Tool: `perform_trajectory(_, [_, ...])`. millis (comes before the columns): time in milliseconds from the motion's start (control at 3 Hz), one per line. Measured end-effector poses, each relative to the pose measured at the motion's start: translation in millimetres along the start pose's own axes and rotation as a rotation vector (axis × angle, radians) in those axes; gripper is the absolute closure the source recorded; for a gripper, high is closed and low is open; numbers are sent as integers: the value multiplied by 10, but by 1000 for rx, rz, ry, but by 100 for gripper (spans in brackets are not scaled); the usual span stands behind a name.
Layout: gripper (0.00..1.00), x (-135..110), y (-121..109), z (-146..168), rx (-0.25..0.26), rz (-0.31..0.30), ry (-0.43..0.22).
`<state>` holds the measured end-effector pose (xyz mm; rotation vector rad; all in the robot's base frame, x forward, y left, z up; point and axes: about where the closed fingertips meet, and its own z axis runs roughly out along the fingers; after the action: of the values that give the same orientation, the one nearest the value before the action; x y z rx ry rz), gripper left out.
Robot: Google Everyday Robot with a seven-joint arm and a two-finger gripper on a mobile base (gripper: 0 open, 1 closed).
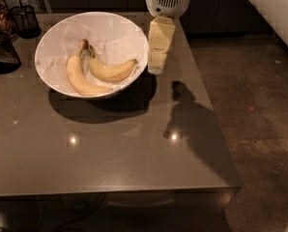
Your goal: Pick banana from white bowl
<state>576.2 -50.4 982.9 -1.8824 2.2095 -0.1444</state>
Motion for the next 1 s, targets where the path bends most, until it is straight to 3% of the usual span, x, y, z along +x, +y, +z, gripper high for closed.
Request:
perform_trajectory(333, [0, -388, -167, 91, -2, -31, -21])
perform_trajectory(667, [0, -432, -160, 42, 27, -16, -59])
perform_trajectory(1000, [0, -462, -171, 66, 13, 20, -91])
